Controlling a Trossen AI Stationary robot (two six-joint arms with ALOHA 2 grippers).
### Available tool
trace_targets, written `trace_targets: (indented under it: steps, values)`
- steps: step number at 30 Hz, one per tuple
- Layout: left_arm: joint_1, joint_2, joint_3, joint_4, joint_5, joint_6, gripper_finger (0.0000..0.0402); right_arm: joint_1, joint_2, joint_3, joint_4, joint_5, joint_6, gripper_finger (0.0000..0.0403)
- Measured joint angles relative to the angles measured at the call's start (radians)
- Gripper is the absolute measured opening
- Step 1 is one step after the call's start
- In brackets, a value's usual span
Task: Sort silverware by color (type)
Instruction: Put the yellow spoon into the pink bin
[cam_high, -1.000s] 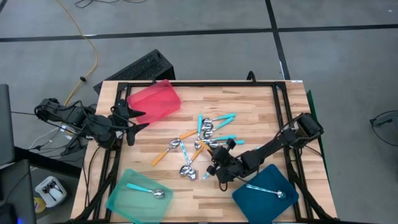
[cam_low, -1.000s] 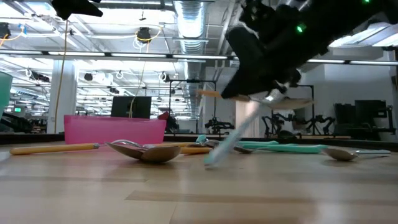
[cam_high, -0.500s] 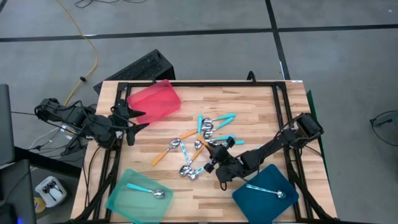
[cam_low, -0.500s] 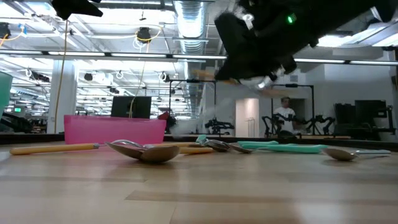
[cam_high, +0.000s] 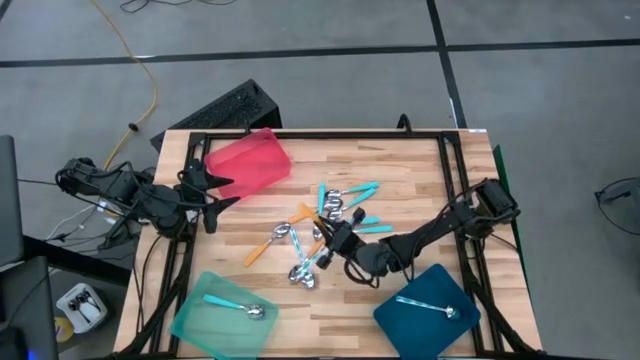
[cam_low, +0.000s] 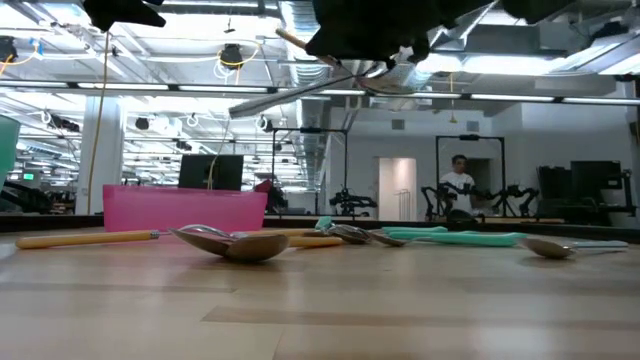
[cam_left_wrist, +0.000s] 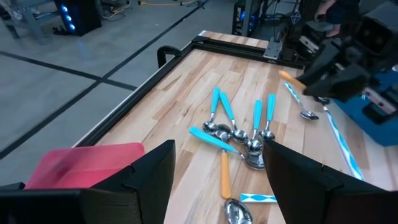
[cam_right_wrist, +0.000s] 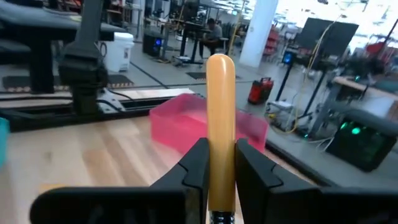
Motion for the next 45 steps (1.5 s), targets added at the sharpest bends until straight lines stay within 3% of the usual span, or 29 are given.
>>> trace_targets:
  steps: [5,9,13,20,36,45]
  values:
    - [0.0,0.0,0.0,0.0,0.0,0.002,0.0226,-0.04,0.001,0.0,0.094,-0.197,-0.144,0.0078]
    - [0.0,0.0,0.0,-0.002,-0.001,0.002,0.0226,-0.069,0.015,0.0,0.136,-0.264,-0.17,0.0078]
    - [0.0,0.0,0.0,-0.006,-0.001,0.002,0.0226,-0.104,0.019,-0.001,0.196,-0.449,-0.24,0.0078]
    - [0.0,0.0,0.0,-0.011,-0.001,0.003,0.0226,-0.158,0.019,0.0,0.211,-0.491,-0.203,0.0078]
    - [0.0,0.0,0.0,-0.025,-0.001,0.003,0.0226,-0.283,0.019,0.0,0.345,-0.817,-0.05,0.0078]
    - [0.0,0.0,0.0,-0.025,-0.001,0.059,0.0226,-0.435,0.019,0.046,0.404,-0.848,0.11,0.0078]
